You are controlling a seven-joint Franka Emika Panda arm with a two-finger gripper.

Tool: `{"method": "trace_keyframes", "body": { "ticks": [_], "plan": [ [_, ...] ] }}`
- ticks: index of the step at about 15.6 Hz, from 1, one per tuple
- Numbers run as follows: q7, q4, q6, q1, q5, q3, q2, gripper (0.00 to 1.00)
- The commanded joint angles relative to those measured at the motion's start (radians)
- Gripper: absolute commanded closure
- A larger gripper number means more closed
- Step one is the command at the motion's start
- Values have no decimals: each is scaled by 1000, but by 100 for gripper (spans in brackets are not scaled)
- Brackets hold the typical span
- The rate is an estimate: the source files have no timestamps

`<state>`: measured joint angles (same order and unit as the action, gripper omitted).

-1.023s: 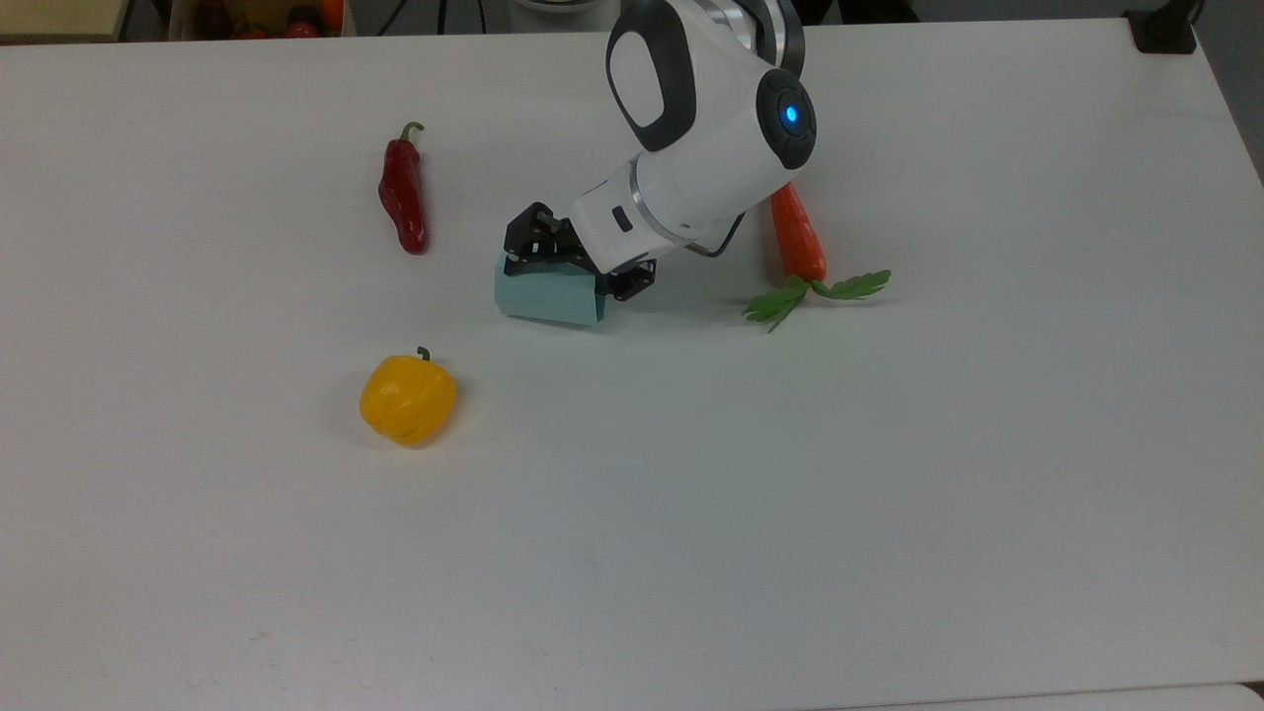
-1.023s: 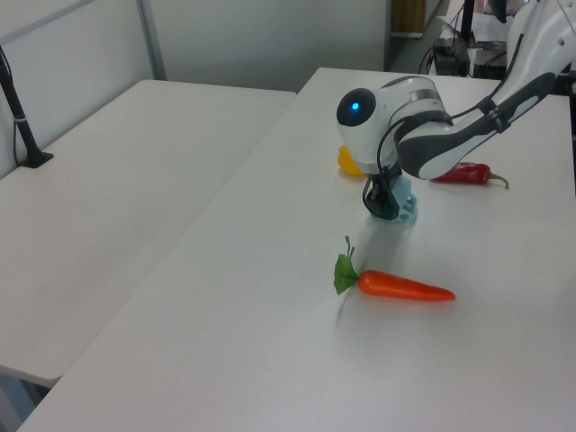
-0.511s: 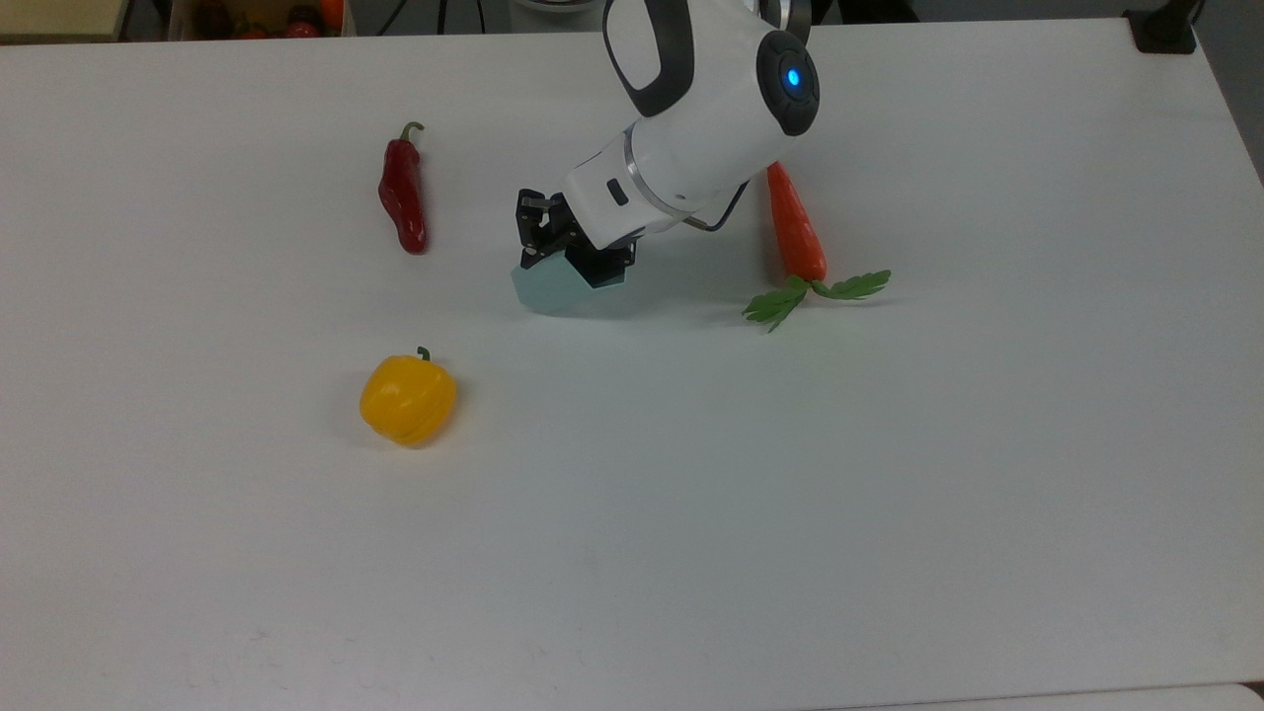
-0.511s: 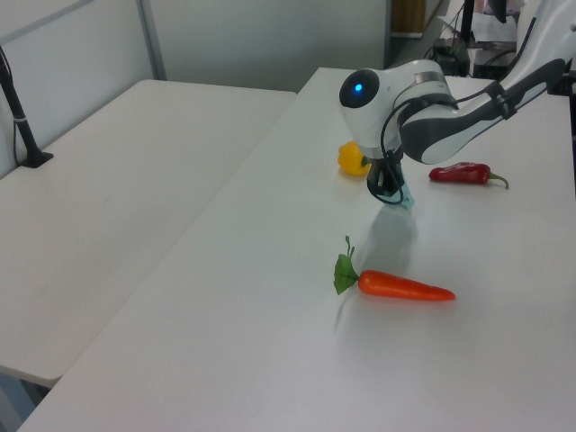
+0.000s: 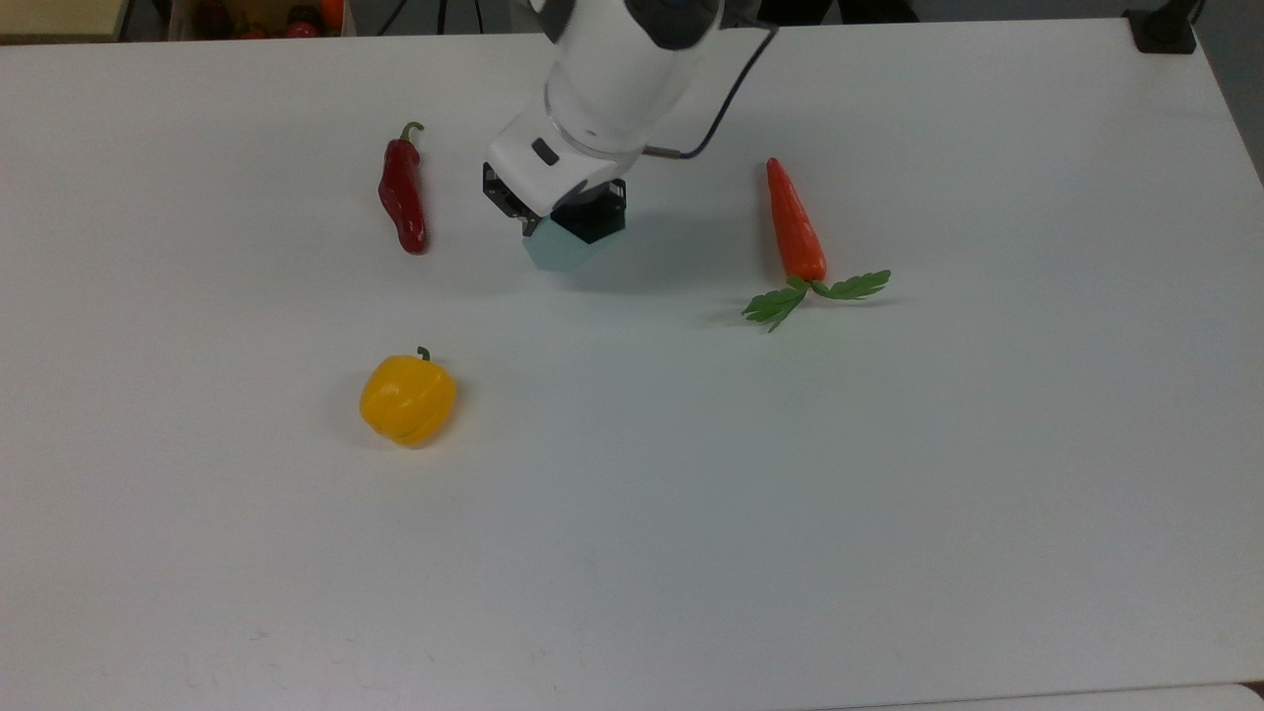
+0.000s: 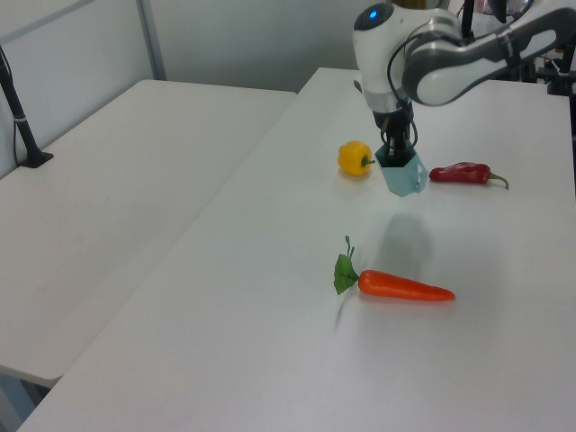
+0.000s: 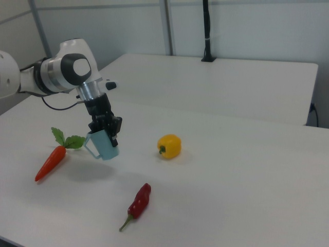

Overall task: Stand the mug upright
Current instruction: 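Lift the mug and rotate it upright, lowering it onto the table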

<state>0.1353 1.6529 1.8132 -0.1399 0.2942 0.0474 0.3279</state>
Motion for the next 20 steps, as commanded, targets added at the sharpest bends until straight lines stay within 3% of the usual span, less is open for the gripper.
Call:
{"method": "trace_keyframes", "body": {
  "ticks": [1, 4, 6, 11, 18, 19, 20],
  "plan": [
    [-267, 13, -3, 62, -177, -9, -35, 100],
    [-295, 22, 95, 106, -309, -18, -33, 100],
    [-313, 39, 156, 128, -357, -21, -20, 100],
    [-433, 58, 327, 146, -371, -21, 34, 100],
    [-499, 62, 351, 132, -371, -18, 83, 100],
    [-499, 61, 351, 131, -369, -18, 85, 98],
    [-499, 61, 350, 131, -369, -18, 85, 83]
  ]
}}
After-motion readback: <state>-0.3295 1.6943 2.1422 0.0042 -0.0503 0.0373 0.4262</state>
